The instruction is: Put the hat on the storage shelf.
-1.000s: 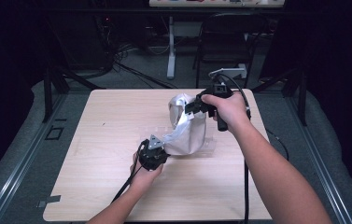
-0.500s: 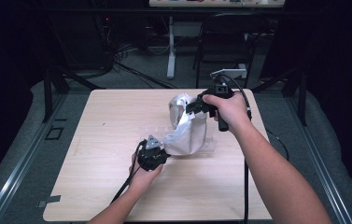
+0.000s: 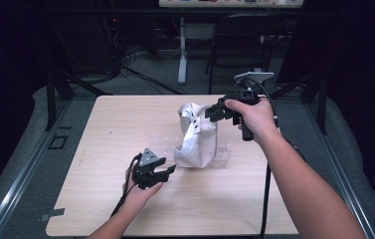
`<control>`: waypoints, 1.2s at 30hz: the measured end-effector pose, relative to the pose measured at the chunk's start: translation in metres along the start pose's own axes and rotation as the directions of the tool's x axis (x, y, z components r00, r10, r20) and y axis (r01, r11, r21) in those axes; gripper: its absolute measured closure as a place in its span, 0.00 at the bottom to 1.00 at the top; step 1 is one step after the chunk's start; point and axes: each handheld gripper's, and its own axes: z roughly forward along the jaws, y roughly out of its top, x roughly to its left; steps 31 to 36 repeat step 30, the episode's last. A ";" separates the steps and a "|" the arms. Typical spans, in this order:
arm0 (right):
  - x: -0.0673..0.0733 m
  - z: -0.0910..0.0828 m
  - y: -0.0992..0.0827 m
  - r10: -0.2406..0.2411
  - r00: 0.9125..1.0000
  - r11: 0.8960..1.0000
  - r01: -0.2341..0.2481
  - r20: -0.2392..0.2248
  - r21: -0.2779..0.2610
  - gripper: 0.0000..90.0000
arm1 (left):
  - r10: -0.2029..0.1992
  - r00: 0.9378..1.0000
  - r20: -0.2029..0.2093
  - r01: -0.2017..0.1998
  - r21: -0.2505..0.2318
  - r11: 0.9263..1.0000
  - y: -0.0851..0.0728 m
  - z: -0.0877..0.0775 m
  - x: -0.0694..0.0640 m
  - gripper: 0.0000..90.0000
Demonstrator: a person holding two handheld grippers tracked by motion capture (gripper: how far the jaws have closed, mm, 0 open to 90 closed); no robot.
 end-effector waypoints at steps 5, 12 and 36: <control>-0.001 -0.008 -0.010 -0.034 0.999 0.999 0.034 0.035 0.005 0.73 | 0.009 1.000 -0.017 -0.008 0.007 1.000 -0.009 -0.019 0.012 0.56; -0.008 -0.009 -0.032 -0.095 0.990 0.996 0.094 0.109 0.011 0.70 | -0.032 0.997 -0.065 0.034 0.028 0.999 -0.033 -0.039 0.034 0.54; -0.061 0.017 -0.084 -0.224 0.942 0.971 0.236 0.249 -0.022 0.61 | -0.034 0.997 -0.074 0.038 0.052 0.998 -0.043 -0.030 0.040 0.51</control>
